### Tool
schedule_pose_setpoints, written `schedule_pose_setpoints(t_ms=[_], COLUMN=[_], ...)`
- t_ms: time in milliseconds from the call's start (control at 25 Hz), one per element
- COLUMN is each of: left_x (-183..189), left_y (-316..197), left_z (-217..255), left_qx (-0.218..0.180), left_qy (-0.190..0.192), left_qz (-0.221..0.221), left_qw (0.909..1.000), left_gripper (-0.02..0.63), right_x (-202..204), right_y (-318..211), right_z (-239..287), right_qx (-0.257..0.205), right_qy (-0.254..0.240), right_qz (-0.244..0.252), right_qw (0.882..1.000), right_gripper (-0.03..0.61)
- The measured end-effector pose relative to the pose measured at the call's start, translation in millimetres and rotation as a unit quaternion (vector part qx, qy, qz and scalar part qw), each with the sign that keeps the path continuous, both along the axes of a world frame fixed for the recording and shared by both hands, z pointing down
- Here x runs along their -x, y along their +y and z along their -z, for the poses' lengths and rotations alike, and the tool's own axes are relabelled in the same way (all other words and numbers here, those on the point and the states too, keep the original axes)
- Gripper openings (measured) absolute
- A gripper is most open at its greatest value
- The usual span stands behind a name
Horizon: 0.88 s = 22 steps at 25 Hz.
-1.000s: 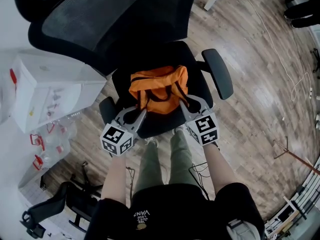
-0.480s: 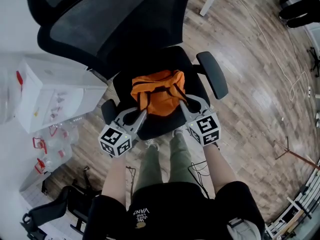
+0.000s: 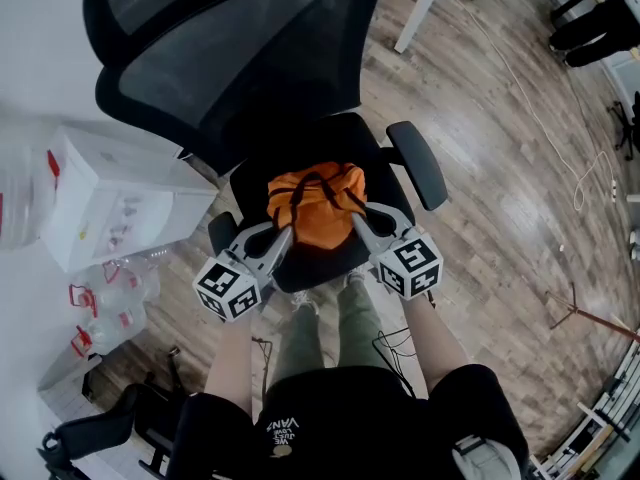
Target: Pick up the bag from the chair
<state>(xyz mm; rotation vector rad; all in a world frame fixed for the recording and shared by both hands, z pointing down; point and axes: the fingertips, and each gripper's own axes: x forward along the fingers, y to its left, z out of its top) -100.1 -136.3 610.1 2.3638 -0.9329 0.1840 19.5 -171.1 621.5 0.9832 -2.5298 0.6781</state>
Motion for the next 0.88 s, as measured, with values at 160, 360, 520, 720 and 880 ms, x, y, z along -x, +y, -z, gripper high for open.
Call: schedule_pose_setpoints(t_ms=[160,360,520,720,880], left_x=[1,2,0,0,-2], left_y=[-3,-6,-11,-14,-17], left_z=[13,25,39,54,64], left_qx=[-0.004,-0.011,-0.024,-0.034,-0.039], left_qy=[0.014,0.032,0.039,0.038,0.038], left_qz=[0.004,0.009,0.009,0.002,-0.002], left_qw=[0.9999,0.9994,0.9989,0.9987,0.9985], left_gripper=[0.023,0.023,0.023,0.023,0.023], right_x=[5,7,8,8,6], right_y=[-2,-3,-6,-7,-7], right_z=[15,30,46,63,73], right_qx=[0.003,-0.001,-0.013,-0.021,-0.024], right_qy=[-0.028,-0.038,-0.041,-0.044,-0.047], right_qz=[-0.002,-0.008,-0.009,-0.012,-0.016], right_qw=[1.0,0.999,0.999,0.999,0.998], right_gripper=[0.012,0.012,0.011,0.011,0.011])
